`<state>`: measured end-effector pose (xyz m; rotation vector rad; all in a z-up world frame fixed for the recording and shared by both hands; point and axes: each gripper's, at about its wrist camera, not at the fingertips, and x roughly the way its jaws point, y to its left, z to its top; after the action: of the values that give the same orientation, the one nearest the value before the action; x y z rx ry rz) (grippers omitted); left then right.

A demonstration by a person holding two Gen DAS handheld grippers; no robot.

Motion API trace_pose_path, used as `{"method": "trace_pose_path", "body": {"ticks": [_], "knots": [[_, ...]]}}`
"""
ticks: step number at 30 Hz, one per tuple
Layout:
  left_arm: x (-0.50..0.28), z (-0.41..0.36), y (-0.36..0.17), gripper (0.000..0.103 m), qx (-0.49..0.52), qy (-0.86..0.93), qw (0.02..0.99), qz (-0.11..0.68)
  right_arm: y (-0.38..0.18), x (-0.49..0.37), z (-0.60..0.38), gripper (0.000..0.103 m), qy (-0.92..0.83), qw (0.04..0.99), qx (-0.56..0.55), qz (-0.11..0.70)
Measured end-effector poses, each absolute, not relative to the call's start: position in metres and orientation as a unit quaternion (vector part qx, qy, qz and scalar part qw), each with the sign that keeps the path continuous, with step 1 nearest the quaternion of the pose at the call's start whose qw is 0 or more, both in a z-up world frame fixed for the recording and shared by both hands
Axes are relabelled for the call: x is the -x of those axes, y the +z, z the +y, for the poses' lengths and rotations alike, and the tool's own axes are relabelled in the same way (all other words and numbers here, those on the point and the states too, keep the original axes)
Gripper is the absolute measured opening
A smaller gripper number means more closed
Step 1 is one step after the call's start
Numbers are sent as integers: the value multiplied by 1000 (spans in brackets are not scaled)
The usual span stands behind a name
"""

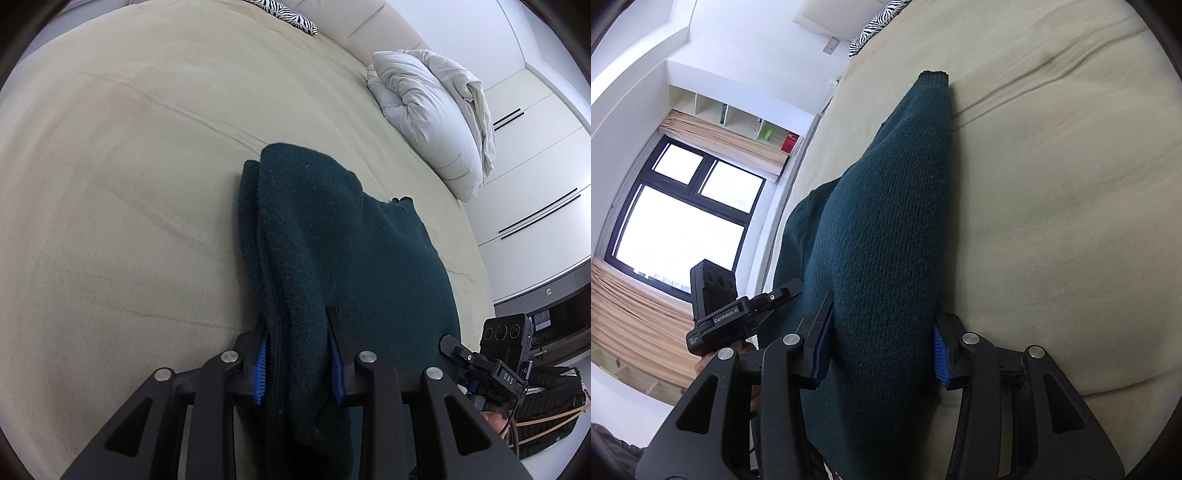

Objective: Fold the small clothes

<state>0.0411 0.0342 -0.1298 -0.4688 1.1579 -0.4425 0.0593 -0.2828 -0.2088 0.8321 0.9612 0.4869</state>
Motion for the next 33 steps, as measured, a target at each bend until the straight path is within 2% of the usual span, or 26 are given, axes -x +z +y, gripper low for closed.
{"method": "trace_pose_path", "body": {"ticks": [7, 11, 14, 20, 23, 24, 25, 27, 28, 31, 33], "knots": [[-33, 41, -125, 36, 229, -198, 790, 533, -215, -57, -306, 44, 225, 774, -384, 450], [-15, 45, -103, 37, 199, -176, 820, 507, -207, -63, -318, 51, 197, 791, -370, 445], [0, 48, -82, 37, 172, -158, 845, 480, -195, -49, -337, 52, 148, 814, -354, 437], [37, 41, -31, 64, 95, -121, 909, 388, -146, -19, -364, 54, 40, 873, -289, 391], [57, 35, 1, 88, 46, -92, 943, 315, -112, -5, -357, 55, 6, 911, -229, 344], [64, 33, 11, 101, 32, -81, 954, 288, -98, 1, -351, 62, -6, 924, -205, 323], [72, 32, 21, 103, 21, -69, 963, 259, -85, 7, -346, 68, -17, 937, -182, 298], [84, 28, 44, 103, 4, -48, 978, 203, -57, 22, -332, 97, -36, 959, -147, 241], [89, 29, 52, 103, 0, -40, 982, 186, -47, 28, -327, 103, -48, 966, -137, 216], [101, 32, 73, 103, -1, 2, 989, 148, -18, 50, -314, 103, -103, 979, -112, 133], [112, 35, 88, 103, 7, 22, 994, 110, -3, 56, -310, 103, -102, 982, -103, 121]]}}
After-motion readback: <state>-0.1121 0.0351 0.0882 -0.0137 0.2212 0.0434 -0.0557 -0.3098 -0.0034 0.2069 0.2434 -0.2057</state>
